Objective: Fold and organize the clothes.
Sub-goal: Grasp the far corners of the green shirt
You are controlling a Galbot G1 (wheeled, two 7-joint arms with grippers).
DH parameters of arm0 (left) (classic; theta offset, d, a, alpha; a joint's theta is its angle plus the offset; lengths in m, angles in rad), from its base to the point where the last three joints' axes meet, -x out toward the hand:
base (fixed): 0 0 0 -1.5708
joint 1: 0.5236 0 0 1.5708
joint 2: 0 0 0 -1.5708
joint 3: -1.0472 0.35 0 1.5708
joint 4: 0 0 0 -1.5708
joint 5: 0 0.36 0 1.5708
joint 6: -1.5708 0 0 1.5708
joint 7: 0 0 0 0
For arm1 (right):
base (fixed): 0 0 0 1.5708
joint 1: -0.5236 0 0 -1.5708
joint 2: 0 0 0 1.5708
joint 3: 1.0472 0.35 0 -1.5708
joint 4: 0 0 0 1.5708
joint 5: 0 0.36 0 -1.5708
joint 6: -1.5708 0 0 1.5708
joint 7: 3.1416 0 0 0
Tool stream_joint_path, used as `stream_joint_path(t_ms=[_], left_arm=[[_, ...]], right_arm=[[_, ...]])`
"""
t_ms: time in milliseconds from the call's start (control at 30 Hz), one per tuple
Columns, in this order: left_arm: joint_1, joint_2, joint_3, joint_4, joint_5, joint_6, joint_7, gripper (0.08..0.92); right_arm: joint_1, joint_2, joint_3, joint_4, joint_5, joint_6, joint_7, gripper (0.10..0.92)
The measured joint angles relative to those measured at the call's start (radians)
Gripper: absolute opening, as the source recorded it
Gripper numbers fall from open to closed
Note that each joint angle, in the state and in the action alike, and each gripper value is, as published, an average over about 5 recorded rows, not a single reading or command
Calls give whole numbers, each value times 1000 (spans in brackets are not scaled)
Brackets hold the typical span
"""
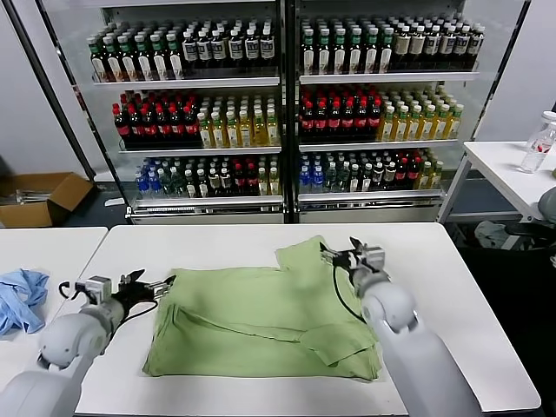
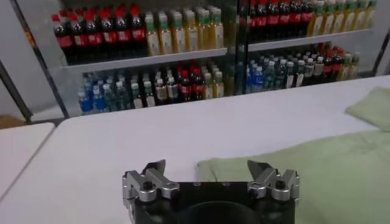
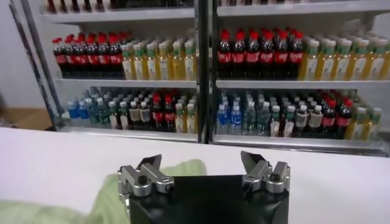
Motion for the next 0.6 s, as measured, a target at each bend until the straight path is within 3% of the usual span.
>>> stream_joint_path(t_ms=[267, 600], left_arm=[[-101, -19, 78, 119, 20, -11, 6, 823], [-160, -23, 115, 201, 41, -16, 15, 823]], right_arm=[[81, 75, -17, -207, -66, 53, -17, 823], [131, 141, -30, -355, -117, 104, -30, 823]])
